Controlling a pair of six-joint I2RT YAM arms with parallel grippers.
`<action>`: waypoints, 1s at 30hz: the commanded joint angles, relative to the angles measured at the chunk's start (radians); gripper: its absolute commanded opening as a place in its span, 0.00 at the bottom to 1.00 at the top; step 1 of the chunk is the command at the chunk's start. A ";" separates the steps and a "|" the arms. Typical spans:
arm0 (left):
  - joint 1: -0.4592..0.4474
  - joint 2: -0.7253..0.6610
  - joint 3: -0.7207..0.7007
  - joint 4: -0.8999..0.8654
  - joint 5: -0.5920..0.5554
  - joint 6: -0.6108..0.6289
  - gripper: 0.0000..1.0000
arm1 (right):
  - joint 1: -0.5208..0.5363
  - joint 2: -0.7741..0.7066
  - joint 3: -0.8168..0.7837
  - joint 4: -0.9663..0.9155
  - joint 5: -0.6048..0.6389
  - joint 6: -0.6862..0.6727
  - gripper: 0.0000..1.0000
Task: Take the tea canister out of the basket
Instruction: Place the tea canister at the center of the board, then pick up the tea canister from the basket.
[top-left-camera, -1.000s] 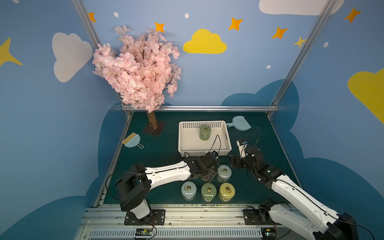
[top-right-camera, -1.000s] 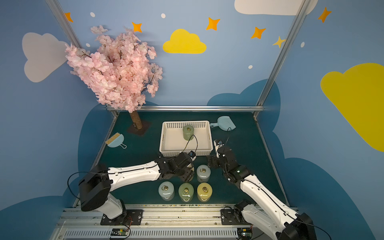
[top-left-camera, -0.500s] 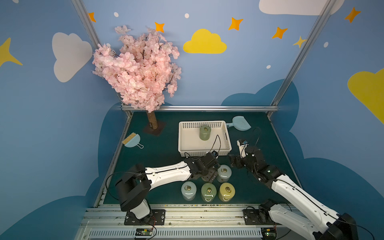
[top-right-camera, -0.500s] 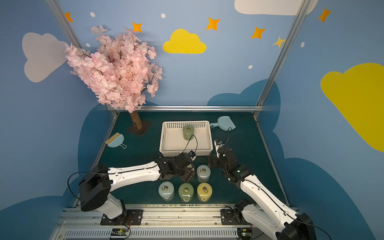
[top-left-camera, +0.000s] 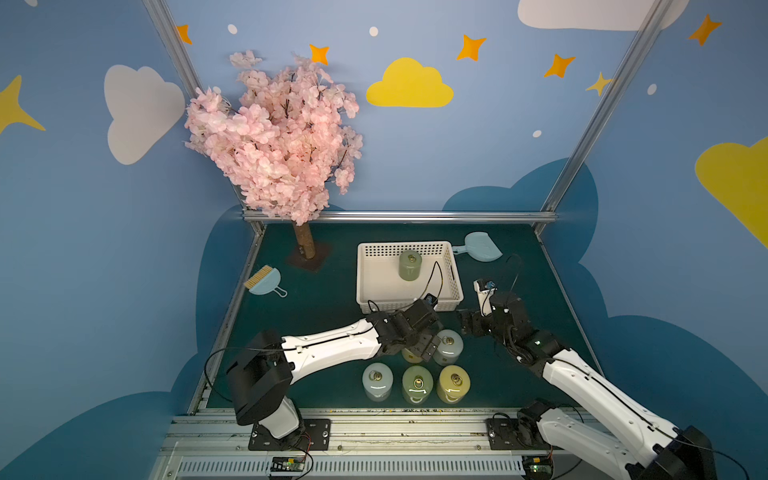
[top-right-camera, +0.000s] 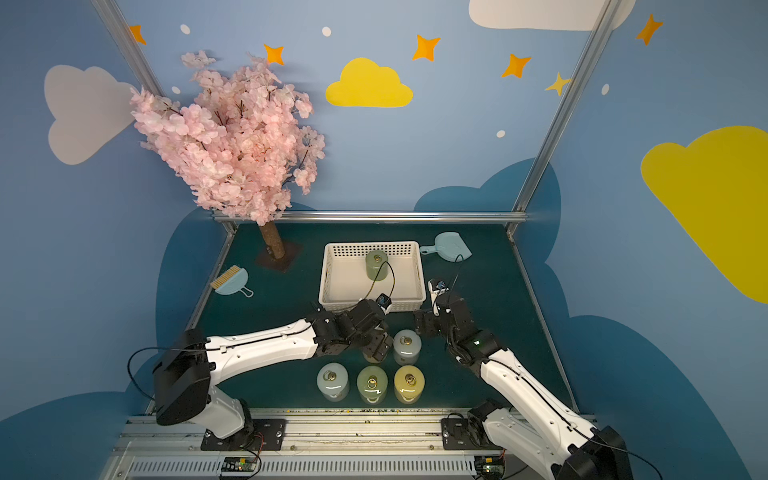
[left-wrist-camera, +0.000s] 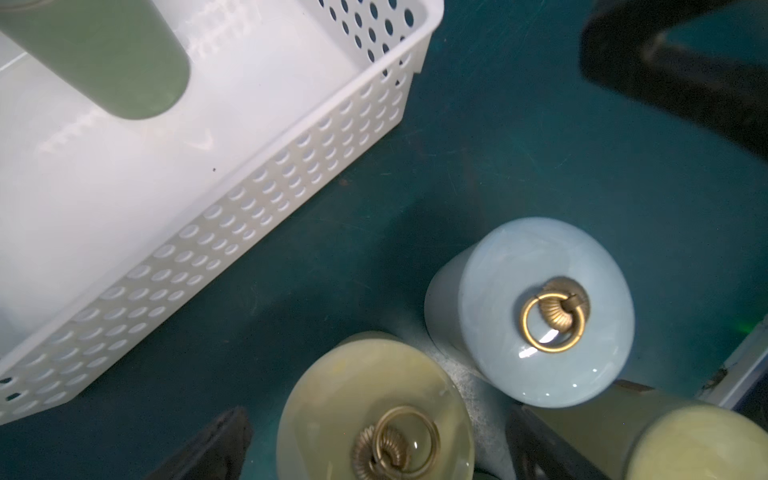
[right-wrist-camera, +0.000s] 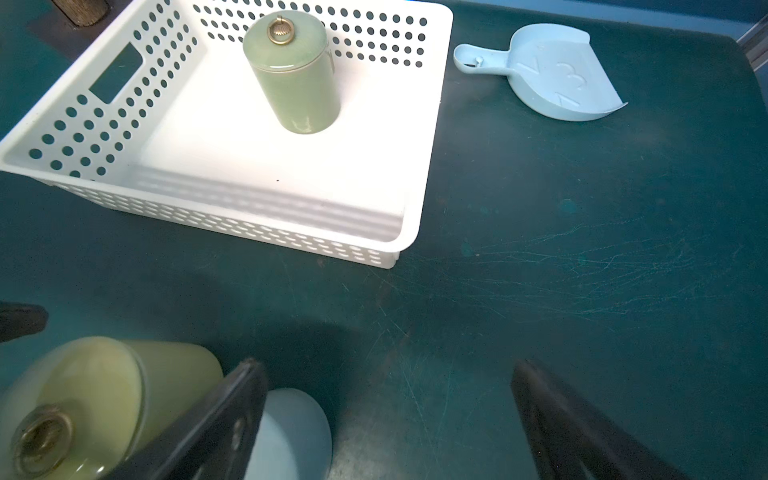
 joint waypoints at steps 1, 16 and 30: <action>-0.002 -0.036 0.047 -0.065 -0.040 -0.019 1.00 | -0.006 -0.015 -0.010 0.023 0.002 0.015 0.98; 0.124 -0.055 0.164 -0.098 -0.077 -0.031 1.00 | -0.010 -0.011 -0.009 0.029 -0.002 0.039 0.98; 0.301 0.092 0.310 -0.040 0.008 0.003 1.00 | -0.100 0.120 0.106 -0.022 -0.146 0.097 0.98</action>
